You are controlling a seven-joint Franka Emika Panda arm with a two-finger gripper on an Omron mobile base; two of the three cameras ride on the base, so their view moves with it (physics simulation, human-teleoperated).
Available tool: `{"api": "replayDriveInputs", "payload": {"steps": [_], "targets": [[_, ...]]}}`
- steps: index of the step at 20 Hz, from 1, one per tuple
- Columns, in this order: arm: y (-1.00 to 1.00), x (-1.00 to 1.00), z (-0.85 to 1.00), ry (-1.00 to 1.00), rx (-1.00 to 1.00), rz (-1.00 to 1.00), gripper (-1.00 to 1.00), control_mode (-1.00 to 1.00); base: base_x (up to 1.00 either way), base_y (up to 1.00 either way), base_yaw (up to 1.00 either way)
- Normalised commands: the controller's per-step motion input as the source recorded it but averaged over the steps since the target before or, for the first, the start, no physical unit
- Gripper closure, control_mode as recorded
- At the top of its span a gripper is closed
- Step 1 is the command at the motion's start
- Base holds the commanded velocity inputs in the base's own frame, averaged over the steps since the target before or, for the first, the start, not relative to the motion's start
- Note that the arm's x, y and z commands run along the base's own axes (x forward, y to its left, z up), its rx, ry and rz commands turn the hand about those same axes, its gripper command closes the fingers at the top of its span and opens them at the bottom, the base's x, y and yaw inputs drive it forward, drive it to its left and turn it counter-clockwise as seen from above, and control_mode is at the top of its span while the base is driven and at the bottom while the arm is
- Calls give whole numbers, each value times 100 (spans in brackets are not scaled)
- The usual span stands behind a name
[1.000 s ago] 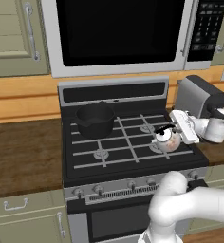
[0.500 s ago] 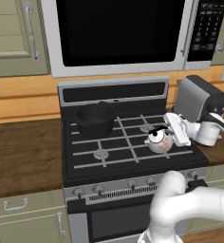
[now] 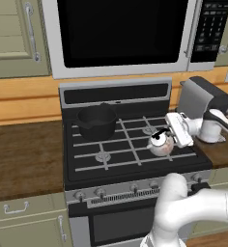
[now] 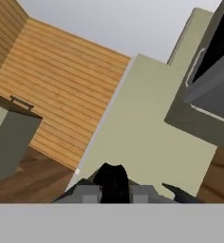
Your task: Pick the kettle from the counter and place it on a stove burner. Then turn the burner on.
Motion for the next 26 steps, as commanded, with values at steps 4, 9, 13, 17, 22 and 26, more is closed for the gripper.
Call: {"api": "replayDriveInputs", "payload": {"steps": [4, 9, 13, 17, 22, 26], "targets": [[-9, 2, -27, -8, -26, -3, 100, -100, 0, 0, 0], [-14, 7, -24, -2, -31, 0, -100, -100, 0, 0, 0], [-1, 0, -3, -1, -38, -1, -100, -100, 0, 0, 0], [0, -1, 3, 0, -36, 0, -100, -100, 0, 0, 0], [-22, -50, 44, -1, -18, 0, -100, -100, 0, 0, 0], [-14, -70, 66, 0, -7, -5, -100, -100, 0, 0, 0]]}}
